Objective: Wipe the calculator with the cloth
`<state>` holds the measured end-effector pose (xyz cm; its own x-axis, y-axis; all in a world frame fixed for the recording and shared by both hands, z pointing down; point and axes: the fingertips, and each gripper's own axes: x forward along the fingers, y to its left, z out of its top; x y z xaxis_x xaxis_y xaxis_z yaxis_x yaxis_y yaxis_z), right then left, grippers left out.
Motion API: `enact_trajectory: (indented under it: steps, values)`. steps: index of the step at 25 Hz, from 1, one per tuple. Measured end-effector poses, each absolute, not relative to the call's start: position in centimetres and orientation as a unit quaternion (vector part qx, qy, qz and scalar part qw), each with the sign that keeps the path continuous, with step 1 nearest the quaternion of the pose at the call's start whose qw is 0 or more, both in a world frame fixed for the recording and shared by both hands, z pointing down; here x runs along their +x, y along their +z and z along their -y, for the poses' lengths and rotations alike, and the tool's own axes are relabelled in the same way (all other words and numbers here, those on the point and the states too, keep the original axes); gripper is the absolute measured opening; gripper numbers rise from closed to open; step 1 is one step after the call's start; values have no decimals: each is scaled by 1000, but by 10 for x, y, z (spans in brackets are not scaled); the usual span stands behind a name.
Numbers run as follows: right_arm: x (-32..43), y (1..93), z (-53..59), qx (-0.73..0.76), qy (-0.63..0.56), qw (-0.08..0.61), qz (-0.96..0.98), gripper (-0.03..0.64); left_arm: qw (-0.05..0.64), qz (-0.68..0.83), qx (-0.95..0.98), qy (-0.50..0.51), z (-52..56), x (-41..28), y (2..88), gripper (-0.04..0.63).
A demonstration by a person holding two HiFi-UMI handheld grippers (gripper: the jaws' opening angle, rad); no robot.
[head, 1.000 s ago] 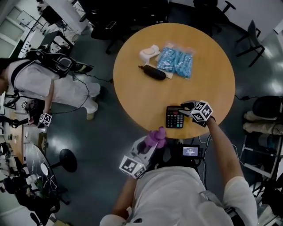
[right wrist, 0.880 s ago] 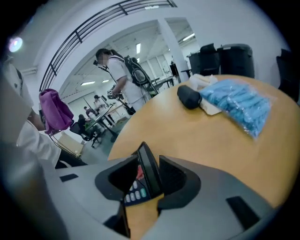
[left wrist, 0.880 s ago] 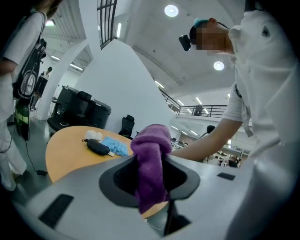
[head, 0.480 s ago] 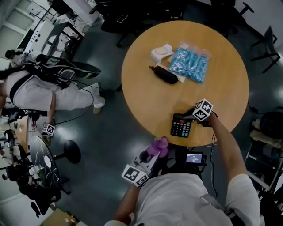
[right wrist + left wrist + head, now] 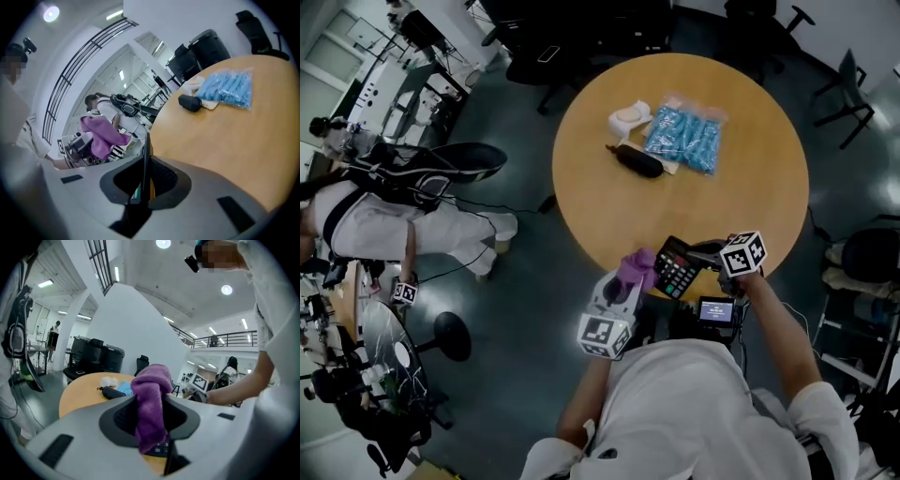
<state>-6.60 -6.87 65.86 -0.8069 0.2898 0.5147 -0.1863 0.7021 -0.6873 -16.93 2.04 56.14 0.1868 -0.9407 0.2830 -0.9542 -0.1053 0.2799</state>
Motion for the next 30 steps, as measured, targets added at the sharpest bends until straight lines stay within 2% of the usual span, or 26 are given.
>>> enact_trajectory:
  steps: [5, 10, 19, 25, 27, 30]
  values:
    - [-74, 612, 56, -1, 370, 278, 886, 52, 183, 621, 758, 78, 32, -168, 566, 114]
    - [-75, 584, 58, 23, 325, 282, 902, 52, 182, 524, 824, 118, 51, -110, 559, 114]
    - [-58, 577, 87, 79, 380, 235, 891, 52, 210, 458, 855, 120, 30, -43, 567, 112]
    - [-61, 577, 86, 81, 379, 232, 892, 52, 236, 394, 878, 134, -11, -12, 573, 112]
    - [-61, 576, 87, 86, 383, 224, 892, 52, 239, 398, 878, 120, -23, -14, 566, 112]
    - [-60, 573, 86, 89, 378, 223, 894, 52, 234, 459, 853, 78, -22, -56, 542, 112]
